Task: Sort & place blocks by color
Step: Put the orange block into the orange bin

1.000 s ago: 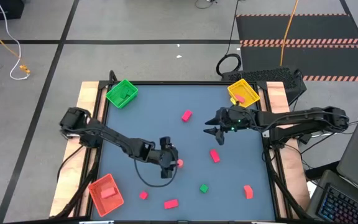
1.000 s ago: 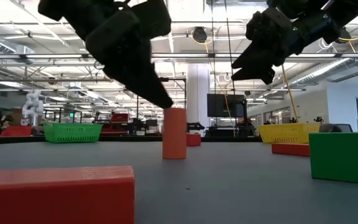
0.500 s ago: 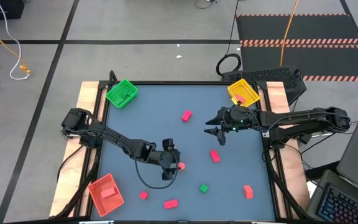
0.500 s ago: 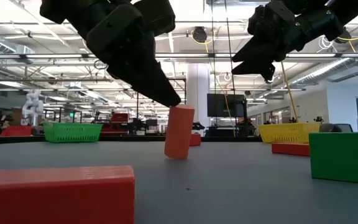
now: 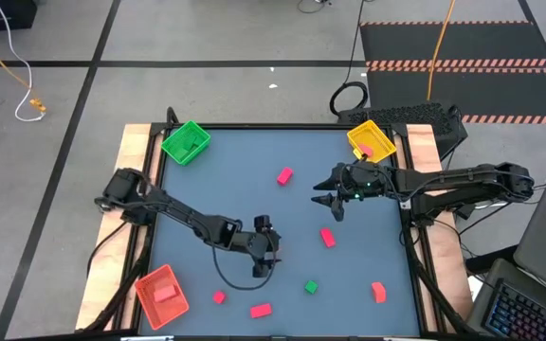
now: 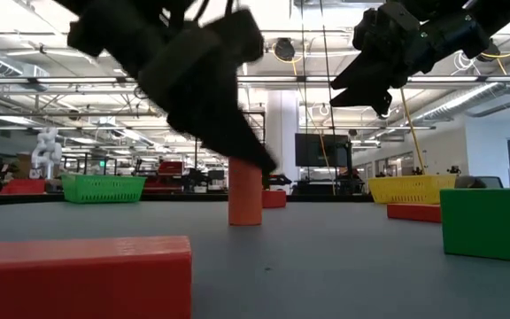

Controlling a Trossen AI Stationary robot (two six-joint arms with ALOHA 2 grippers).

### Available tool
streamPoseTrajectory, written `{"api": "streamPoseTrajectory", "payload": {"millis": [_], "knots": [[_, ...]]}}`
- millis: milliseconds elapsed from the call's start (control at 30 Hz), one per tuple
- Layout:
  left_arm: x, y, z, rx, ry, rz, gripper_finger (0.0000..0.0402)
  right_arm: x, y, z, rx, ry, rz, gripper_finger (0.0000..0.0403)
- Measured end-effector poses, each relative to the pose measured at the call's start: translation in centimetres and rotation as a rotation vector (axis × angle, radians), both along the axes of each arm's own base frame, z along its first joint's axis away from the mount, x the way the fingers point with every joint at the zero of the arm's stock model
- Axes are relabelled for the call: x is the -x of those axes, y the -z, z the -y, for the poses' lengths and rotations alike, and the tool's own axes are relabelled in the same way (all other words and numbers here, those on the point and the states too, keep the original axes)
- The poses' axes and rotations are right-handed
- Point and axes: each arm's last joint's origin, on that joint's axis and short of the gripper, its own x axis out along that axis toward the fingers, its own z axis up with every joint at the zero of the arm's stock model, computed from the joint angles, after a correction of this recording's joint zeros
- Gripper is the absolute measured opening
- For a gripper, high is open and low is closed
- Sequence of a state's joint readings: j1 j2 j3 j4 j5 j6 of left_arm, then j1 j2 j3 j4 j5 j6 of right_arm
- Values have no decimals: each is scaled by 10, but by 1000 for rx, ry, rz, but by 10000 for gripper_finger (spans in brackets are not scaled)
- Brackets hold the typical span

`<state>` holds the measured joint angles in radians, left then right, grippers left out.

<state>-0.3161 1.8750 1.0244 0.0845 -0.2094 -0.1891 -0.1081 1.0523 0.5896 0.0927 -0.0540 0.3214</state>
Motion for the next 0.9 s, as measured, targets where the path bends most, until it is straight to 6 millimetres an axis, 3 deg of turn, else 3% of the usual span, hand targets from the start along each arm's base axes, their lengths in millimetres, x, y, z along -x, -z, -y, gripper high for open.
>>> {"api": "streamPoseTrajectory", "payload": {"millis": [200, 533, 667, 833, 900], "knots": [[-2, 22, -3, -11, -19, -61, 333, 1, 2, 0, 0, 1, -2, 196], [-3, 22, -5, -15, -31, -61, 325, 1, 3, 0, 0, 1, -8, 196], [-1, 24, -5, -10, -46, -92, 271, 1, 3, 0, 0, 1, -8, 196], [1, 26, -6, -16, -50, -119, 140, 1, 3, 0, 0, 1, -8, 196], [1, 25, -7, -11, -55, -114, 123, 1, 3, 0, 0, 1, -8, 196]]}}
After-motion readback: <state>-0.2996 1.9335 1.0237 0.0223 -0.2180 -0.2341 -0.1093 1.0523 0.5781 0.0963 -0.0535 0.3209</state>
